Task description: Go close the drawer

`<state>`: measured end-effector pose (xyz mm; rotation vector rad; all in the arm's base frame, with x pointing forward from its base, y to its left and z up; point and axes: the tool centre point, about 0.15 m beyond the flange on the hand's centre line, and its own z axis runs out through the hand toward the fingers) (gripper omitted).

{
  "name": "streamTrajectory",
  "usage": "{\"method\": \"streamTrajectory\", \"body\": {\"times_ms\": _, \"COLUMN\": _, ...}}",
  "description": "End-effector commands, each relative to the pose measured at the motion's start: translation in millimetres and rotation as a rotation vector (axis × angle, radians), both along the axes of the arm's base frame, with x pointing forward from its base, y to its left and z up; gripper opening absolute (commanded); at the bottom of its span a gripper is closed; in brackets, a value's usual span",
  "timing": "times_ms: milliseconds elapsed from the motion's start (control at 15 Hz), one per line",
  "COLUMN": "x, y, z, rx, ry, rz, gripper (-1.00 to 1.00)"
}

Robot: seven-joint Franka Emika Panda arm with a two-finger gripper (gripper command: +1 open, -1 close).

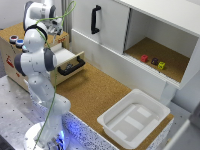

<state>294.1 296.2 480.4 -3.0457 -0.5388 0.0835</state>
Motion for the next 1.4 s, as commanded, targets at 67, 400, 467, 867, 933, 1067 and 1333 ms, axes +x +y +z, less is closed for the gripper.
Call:
{"method": "streamTrajectory", "body": {"times_ms": 67, "x": -7, "y": -116, "z": -39, "rx": 0.179, "ry": -0.107, "rz": -0.04, "gripper": 1.0}}
{"method": "streamTrajectory", "body": {"times_ms": 400, "x": 7, "y": -195, "z": -62, "rx": 0.204, "ry": -0.095, "rz": -0.09, "gripper": 1.0}}
{"method": "streamTrajectory", "body": {"times_ms": 467, "x": 8, "y": -208, "z": -65, "rx": 0.211, "ry": -0.089, "rz": -0.088, "gripper": 1.0}}
{"method": "streamTrajectory", "body": {"times_ms": 867, "x": 25, "y": -246, "z": -101, "rx": 0.211, "ry": -0.016, "rz": -0.097, "gripper": -1.0}}
{"method": "streamTrajectory", "body": {"times_ms": 933, "x": 29, "y": -246, "z": -109, "rx": 0.212, "ry": -0.013, "rz": -0.095, "gripper": -1.0}}
{"method": "streamTrajectory", "body": {"times_ms": 1067, "x": 37, "y": -246, "z": -126, "rx": 0.198, "ry": -0.002, "rz": -0.099, "gripper": -1.0}}
{"method": "streamTrajectory", "body": {"times_ms": 1333, "x": 46, "y": -246, "z": -145, "rx": 0.187, "ry": -0.009, "rz": -0.123, "gripper": -1.0}}
